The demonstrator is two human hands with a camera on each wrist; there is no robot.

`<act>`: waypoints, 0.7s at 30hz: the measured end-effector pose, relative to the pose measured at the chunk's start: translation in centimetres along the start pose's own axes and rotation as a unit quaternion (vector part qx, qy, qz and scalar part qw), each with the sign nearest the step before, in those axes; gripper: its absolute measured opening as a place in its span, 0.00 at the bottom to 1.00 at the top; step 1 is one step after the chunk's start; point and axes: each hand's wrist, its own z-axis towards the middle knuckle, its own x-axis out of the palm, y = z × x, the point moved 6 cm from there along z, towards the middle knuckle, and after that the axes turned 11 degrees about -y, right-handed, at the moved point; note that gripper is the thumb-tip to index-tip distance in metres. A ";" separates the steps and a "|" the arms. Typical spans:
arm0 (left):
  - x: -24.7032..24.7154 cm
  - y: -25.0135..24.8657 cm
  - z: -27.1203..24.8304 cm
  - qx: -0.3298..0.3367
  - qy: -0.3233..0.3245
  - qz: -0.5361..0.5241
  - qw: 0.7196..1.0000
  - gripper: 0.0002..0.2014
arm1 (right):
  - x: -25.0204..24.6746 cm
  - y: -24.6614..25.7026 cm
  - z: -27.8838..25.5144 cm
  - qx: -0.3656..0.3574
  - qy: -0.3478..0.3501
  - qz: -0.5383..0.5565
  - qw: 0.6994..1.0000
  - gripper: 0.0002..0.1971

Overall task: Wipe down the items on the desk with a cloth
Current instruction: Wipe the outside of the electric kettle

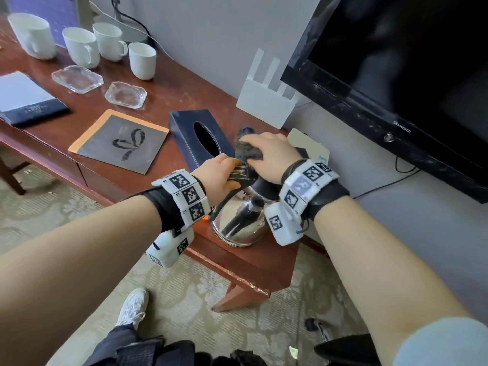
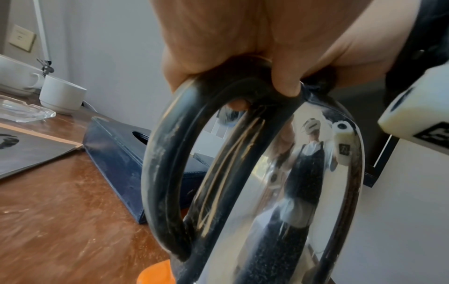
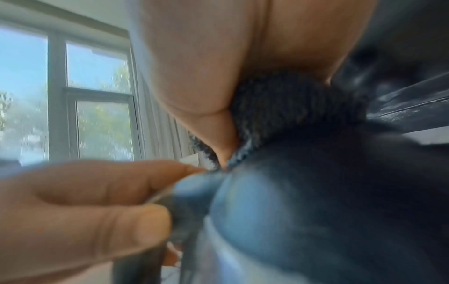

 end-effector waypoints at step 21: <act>0.4 0.4 0.3 0.012 -0.018 -0.005 1.000 0.24 | -0.1 -3.6 -1.7 0.049 -0.017 0.059 0.997 0.26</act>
